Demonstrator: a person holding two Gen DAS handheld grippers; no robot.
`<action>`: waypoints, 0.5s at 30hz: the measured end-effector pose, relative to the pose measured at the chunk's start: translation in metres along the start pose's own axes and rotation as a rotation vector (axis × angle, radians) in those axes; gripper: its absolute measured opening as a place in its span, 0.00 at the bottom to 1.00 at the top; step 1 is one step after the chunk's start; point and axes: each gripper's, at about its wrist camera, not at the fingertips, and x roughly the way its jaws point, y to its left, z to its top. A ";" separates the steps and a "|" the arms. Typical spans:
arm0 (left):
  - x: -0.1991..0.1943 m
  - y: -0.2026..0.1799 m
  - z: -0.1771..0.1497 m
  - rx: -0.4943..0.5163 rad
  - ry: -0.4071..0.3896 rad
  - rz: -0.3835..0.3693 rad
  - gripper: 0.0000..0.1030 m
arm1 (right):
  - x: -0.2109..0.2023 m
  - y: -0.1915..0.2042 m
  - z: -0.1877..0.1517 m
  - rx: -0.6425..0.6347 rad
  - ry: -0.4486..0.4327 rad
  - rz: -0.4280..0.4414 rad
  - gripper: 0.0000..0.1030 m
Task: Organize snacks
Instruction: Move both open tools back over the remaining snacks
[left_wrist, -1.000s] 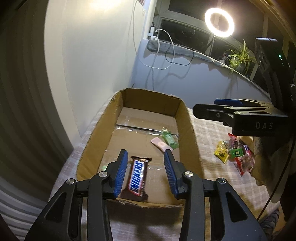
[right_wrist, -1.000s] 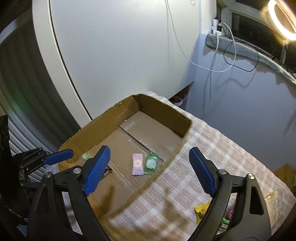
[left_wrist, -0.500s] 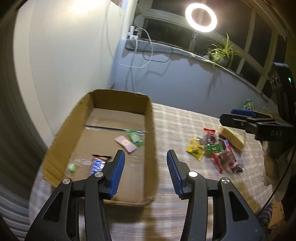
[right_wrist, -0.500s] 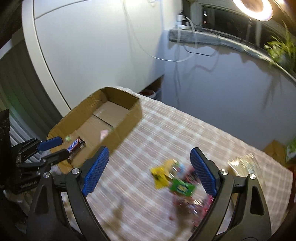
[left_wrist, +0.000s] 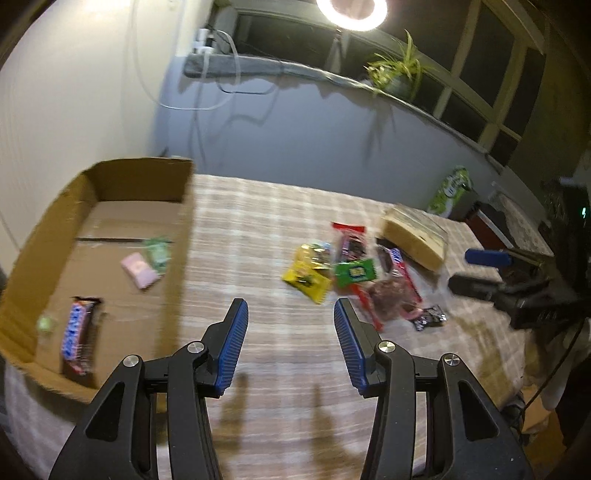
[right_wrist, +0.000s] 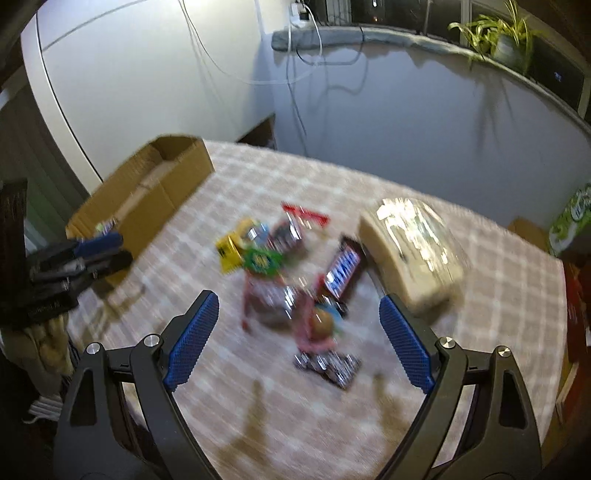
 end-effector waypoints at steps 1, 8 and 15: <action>0.004 -0.007 0.001 0.009 0.010 -0.016 0.47 | 0.002 -0.003 -0.006 -0.002 0.013 -0.001 0.85; 0.027 -0.049 0.011 0.117 0.038 -0.095 0.55 | 0.020 -0.015 -0.033 -0.058 0.099 0.069 0.70; 0.061 -0.087 0.022 0.269 0.099 -0.158 0.55 | 0.031 -0.020 -0.038 -0.127 0.118 0.095 0.69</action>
